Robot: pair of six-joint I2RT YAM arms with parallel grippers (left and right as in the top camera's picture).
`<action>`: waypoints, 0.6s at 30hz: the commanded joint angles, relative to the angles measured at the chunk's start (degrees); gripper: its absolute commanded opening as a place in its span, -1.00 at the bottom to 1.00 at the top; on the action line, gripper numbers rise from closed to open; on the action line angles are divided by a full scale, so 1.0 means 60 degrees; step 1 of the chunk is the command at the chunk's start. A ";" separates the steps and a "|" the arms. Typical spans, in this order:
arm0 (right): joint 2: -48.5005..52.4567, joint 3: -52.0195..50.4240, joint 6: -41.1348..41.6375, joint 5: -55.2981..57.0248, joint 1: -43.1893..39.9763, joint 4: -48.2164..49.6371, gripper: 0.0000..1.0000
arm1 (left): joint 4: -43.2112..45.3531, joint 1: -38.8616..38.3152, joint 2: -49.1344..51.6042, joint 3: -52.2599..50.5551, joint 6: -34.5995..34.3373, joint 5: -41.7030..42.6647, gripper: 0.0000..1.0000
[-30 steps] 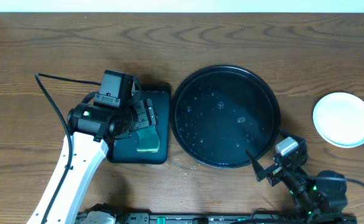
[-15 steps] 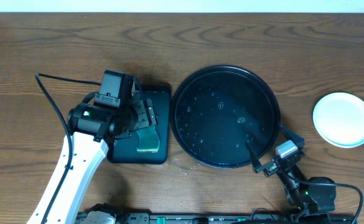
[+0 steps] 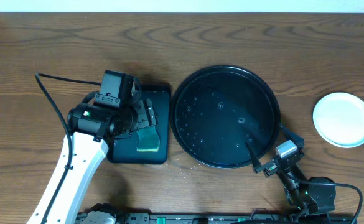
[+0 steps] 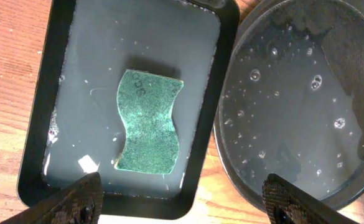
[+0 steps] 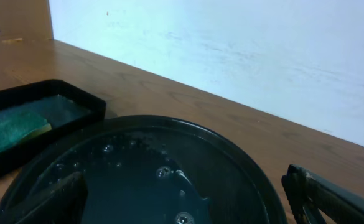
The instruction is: Clean dirty plates on tray and stack at the side
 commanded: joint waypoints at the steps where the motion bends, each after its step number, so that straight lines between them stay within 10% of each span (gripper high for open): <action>1: -0.0069 -0.0047 0.0131 0.0069 -0.0036 0.0015 0.99 | -0.0022 0.0040 0.0000 0.0204 -0.0040 -0.0022 0.65; 10: -0.0069 -0.0047 0.0131 0.0069 -0.0036 0.0015 0.99 | 0.0608 -0.0004 -0.1807 -0.0481 0.0255 -0.1202 0.65; 18: -0.0069 -0.0047 0.0131 0.0069 -0.0036 0.0015 0.99 | 0.5468 0.0353 -0.4921 -0.3442 0.2273 -0.1384 0.65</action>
